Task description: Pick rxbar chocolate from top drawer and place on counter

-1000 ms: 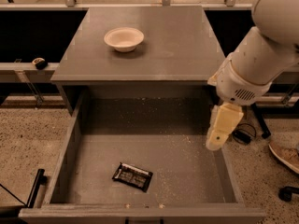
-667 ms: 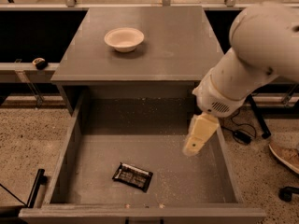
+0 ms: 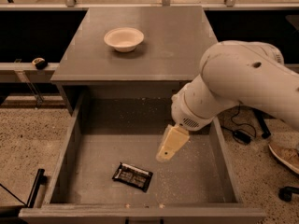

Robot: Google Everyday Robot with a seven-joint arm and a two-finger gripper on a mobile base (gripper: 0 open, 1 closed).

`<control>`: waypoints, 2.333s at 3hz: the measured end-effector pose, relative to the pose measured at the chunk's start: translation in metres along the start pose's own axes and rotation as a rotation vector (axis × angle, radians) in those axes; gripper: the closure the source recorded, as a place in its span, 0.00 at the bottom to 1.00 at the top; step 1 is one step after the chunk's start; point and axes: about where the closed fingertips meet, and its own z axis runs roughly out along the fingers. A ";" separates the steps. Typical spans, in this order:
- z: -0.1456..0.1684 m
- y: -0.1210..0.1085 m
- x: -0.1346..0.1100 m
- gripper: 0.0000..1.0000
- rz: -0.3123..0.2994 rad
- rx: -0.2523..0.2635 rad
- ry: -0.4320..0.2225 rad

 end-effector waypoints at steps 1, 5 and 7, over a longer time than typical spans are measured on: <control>0.002 -0.001 0.003 0.00 0.021 0.011 -0.022; 0.089 0.049 -0.008 0.00 0.011 0.011 -0.216; 0.167 0.068 -0.001 0.00 -0.035 -0.037 -0.245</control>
Offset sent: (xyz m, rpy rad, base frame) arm -0.0037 0.0293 -0.0975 0.2849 -0.0243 -0.1737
